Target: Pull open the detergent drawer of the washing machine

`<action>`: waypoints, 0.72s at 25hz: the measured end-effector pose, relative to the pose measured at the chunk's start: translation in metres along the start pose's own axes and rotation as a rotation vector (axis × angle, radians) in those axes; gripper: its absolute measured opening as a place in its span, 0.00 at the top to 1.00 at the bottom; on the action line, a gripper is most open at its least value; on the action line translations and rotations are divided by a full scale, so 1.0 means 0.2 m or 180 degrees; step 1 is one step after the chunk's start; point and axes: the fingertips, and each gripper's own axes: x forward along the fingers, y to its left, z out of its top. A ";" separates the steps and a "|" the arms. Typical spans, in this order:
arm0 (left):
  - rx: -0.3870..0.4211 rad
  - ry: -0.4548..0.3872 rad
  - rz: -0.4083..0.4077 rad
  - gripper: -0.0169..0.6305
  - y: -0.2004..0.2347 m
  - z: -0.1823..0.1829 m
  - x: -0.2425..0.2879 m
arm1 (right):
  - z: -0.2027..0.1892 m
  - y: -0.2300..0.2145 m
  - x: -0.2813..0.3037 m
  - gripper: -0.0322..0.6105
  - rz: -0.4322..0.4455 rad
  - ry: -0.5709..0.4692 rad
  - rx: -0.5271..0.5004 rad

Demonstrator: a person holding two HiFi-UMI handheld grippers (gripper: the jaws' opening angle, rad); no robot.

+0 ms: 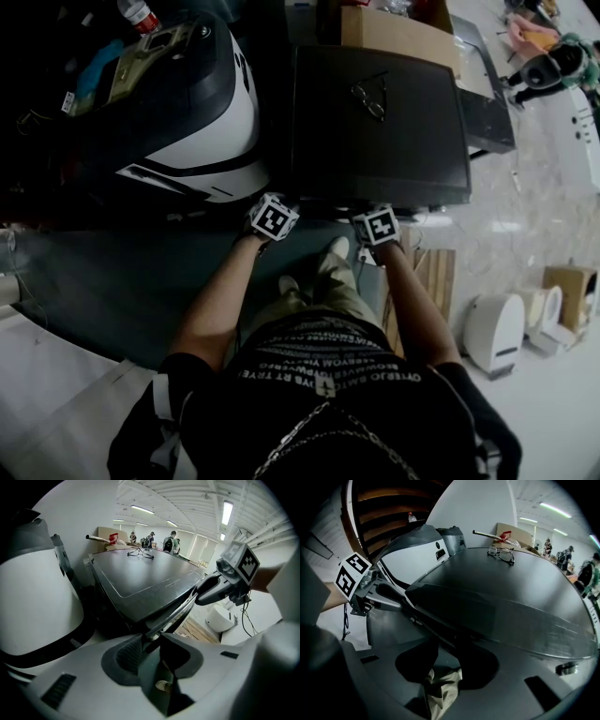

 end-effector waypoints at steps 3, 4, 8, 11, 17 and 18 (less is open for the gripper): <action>-0.0031 0.0023 0.0000 0.79 -0.01 -0.02 -0.01 | -0.02 -0.05 0.01 0.78 -0.0103 0.0024 -0.0038; -0.0059 0.0023 -0.0007 0.79 -0.01 -0.03 -0.01 | -0.03 -0.04 0.01 0.78 -0.0105 0.0022 -0.0044; -0.0168 -0.0006 -0.0030 0.79 -0.03 -0.04 -0.01 | -0.04 -0.03 0.00 0.78 -0.0108 0.0009 -0.0039; -0.0170 0.0016 -0.0062 0.79 -0.05 -0.06 -0.02 | -0.06 -0.01 0.00 0.78 -0.0091 -0.0033 -0.0025; -0.0165 0.0077 -0.0066 0.79 -0.10 -0.13 -0.04 | -0.11 0.14 -0.05 0.78 0.0165 -0.0005 0.0138; -0.0165 0.0079 -0.0072 0.79 -0.11 -0.14 -0.04 | -0.11 0.16 -0.06 0.78 0.0206 0.0011 0.0160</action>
